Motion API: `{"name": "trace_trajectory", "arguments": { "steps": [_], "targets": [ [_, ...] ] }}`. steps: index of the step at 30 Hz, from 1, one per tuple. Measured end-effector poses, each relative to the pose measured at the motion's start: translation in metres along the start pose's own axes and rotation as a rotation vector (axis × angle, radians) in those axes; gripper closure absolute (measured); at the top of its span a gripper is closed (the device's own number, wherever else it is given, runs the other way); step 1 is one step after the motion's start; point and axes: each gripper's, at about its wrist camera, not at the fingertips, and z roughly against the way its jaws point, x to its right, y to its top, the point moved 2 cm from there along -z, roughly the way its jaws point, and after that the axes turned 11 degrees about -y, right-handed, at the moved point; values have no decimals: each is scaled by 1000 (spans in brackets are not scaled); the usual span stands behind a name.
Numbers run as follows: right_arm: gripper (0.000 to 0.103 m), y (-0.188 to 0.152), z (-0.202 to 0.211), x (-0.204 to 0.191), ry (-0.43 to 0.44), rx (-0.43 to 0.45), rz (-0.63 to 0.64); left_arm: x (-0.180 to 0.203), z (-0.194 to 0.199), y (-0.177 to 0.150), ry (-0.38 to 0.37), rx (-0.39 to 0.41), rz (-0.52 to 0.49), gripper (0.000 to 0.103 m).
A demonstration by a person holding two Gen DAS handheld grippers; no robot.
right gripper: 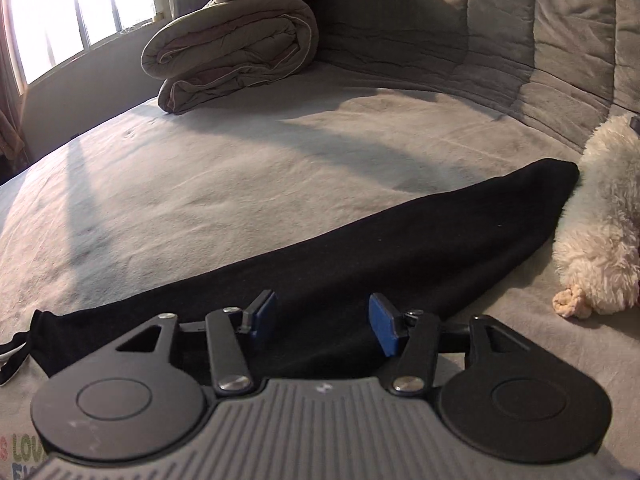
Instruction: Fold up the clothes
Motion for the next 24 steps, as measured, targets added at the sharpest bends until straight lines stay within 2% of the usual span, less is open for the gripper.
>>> {"name": "trace_trajectory", "arguments": {
  "steps": [5,7,14,19,20,21,23,24],
  "targets": [
    [46,-2,-17,59,-78,-21,-176,-12,-2,3,36,-8,24,37],
    [46,-3,-22,74,-82,-18,-236,-15,-5,4,47,-14,31,37],
    [46,7,-40,91,-75,2,-326,-21,-8,11,13,20,94,37],
    [47,16,-53,94,-101,27,-378,-24,-11,13,-17,34,139,38],
    [52,16,-55,93,-113,35,-374,-25,-12,14,-21,34,148,38],
    [70,16,-55,92,-118,44,-368,-26,-12,15,-23,34,157,38],
    [89,17,-53,90,-116,63,-348,-30,-13,17,-25,38,171,38],
    [92,17,-53,89,-114,72,-338,-31,-13,18,-26,41,178,38]
  ]
}}
